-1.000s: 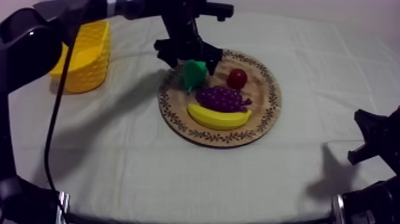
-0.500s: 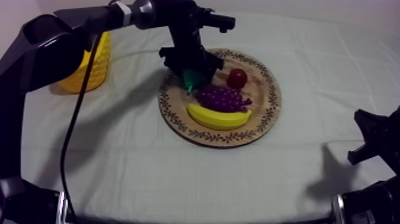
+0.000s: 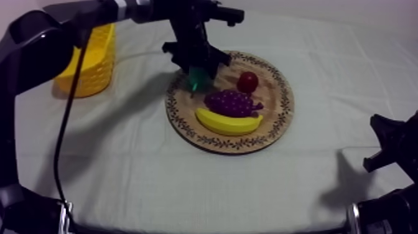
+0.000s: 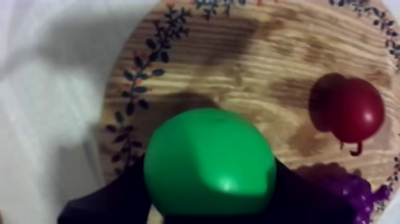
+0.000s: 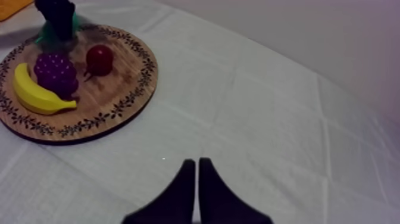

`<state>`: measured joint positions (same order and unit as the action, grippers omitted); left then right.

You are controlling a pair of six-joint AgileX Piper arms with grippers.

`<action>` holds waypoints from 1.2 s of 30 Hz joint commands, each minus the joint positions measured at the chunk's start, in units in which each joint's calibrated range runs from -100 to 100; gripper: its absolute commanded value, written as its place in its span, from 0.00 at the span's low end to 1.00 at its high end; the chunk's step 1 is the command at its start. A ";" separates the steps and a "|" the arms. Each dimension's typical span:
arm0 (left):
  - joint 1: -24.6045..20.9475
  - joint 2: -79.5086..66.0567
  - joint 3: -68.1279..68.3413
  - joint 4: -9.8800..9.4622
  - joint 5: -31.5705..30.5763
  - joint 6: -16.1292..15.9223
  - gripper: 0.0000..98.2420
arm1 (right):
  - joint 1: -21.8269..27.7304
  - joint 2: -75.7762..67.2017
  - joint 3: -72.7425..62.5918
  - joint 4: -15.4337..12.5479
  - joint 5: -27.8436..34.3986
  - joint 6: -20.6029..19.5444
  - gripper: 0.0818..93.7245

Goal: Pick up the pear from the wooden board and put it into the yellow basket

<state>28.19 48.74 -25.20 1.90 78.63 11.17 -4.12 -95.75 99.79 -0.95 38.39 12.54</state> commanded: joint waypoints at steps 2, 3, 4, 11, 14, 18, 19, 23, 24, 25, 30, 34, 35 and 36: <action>-0.53 -7.74 1.86 -1.45 1.48 0.76 0.47 | -0.02 -0.01 -0.01 0.00 0.00 -0.01 0.00; -0.78 -10.36 2.66 -2.04 1.96 1.13 0.47 | -0.02 -0.01 -0.01 0.00 0.00 -0.01 0.00; -1.09 -13.07 3.50 -2.56 2.35 1.46 0.47 | -0.02 -0.01 -0.01 0.00 0.00 -0.01 0.00; -4.58 -29.23 7.28 -4.53 4.72 1.87 0.49 | -0.02 -0.01 -0.01 0.00 0.00 -0.01 0.00; -6.66 -33.79 9.54 -5.32 5.13 1.67 0.50 | -0.02 -0.01 -0.01 0.00 0.00 -0.01 0.00; -10.34 -37.46 12.71 -6.09 5.30 0.42 0.51 | -0.02 -0.01 -0.01 0.00 0.00 -0.01 0.00; -11.37 -37.96 13.41 -6.20 5.31 -0.01 0.52 | -0.02 -0.01 -0.01 0.00 0.00 -0.01 0.00; -15.05 -38.53 15.34 -6.83 4.98 -1.51 0.54 | -0.04 -0.01 -0.01 0.00 0.00 -0.01 0.00; -15.83 -38.37 15.65 -7.07 4.78 -1.81 0.55 | -0.06 -0.01 -0.01 0.00 0.00 -0.01 0.00; -16.58 -38.16 15.94 -7.33 4.58 -2.09 0.55 | -0.07 -0.01 -0.01 0.00 0.00 -0.01 0.00; -19.80 -36.24 17.80 -8.11 2.81 -3.45 0.55 | -0.08 -0.01 -0.01 0.00 0.00 -0.01 0.00; -21.85 -34.53 19.88 -8.13 0.80 -4.72 0.58 | -0.09 -0.01 -0.01 0.00 0.00 -0.01 0.00; -22.27 -34.13 20.40 -8.08 0.32 -5.04 0.59 | -0.09 -0.01 -0.01 0.00 0.00 -0.01 0.00; -22.64 -33.77 20.90 -8.05 -0.14 -5.35 0.61 | -0.09 -0.01 -0.01 0.00 0.00 -0.01 0.00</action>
<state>6.06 14.77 -4.69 -6.21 78.87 6.16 -4.22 -95.75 99.79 -0.95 38.39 12.62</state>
